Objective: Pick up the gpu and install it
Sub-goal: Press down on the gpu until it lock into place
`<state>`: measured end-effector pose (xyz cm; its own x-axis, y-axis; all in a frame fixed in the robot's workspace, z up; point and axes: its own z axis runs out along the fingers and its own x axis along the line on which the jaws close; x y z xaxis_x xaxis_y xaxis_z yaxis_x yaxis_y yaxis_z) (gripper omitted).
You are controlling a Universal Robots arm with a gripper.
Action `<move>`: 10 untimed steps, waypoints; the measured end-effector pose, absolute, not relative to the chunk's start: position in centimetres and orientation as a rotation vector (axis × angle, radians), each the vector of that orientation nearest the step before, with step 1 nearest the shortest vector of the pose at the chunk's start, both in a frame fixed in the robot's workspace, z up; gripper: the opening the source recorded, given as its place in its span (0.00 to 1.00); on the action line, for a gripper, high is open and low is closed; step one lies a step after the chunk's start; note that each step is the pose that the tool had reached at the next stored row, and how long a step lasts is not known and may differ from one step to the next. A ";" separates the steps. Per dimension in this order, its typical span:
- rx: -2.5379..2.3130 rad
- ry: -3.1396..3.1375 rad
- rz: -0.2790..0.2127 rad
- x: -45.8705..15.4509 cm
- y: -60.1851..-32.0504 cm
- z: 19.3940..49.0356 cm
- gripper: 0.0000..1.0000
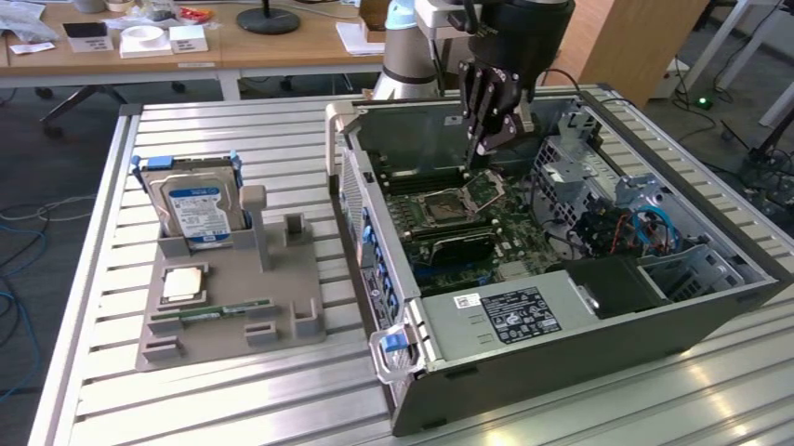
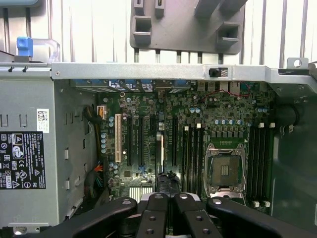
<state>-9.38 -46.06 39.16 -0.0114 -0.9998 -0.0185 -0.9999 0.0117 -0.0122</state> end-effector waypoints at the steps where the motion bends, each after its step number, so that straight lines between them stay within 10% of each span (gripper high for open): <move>1: -2.193 2.219 0.007 -9.4 -46.1 39.2 0.11; 10: -2.192 2.218 0.009 -9.4 -46.1 39.1 0.11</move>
